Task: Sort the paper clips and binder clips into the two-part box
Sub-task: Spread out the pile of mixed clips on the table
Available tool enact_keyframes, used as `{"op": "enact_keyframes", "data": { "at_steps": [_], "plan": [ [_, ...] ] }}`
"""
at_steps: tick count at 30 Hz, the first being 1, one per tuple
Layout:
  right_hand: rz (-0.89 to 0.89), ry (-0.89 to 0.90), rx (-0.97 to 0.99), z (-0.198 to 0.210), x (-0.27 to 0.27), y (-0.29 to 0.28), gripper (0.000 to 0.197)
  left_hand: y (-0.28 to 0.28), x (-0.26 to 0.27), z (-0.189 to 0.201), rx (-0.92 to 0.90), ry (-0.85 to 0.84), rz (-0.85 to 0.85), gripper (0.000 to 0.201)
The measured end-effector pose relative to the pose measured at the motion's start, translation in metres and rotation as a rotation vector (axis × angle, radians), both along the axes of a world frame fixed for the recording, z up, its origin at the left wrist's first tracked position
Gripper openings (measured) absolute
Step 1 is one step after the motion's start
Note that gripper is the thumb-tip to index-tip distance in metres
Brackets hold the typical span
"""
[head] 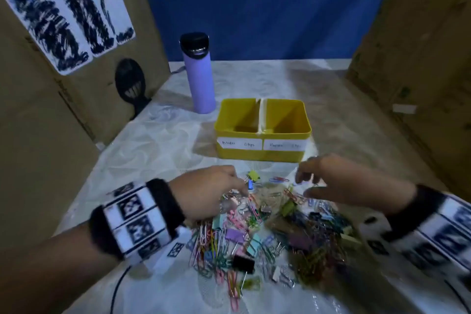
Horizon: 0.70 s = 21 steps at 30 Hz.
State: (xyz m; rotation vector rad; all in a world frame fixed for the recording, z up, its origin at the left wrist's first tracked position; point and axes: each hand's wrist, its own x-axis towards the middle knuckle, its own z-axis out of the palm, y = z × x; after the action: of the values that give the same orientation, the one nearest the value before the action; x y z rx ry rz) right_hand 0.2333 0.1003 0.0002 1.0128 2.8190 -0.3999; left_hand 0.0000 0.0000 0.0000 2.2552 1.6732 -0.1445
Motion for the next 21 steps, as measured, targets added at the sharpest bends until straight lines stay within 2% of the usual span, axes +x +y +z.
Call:
{"op": "enact_keyframes", "data": {
  "at_steps": [2,6,15,19,21],
  "plan": [
    [0.018,-0.012,-0.005,-0.007,-0.015,0.002,0.029,0.012,0.013,-0.006,-0.024,0.022,0.048,0.034],
    [0.039,-0.072,-0.067,-0.020,-0.030,-0.003,0.027,0.026,0.039,-0.022,-0.100,0.036,0.022,0.028],
    [0.033,-0.003,-0.042,-0.024,-0.017,-0.001,0.026,0.047,0.058,-0.036,-0.004,0.037,0.065,0.022],
    [-0.099,0.127,-0.009,-0.021,-0.002,0.016,0.024,0.048,0.054,-0.035,-0.004,0.039,0.071,0.007],
    [-0.148,0.147,0.017,-0.021,0.008,0.024,0.030,0.049,0.050,-0.033,0.002,0.075,0.116,0.020]
  ]
}}
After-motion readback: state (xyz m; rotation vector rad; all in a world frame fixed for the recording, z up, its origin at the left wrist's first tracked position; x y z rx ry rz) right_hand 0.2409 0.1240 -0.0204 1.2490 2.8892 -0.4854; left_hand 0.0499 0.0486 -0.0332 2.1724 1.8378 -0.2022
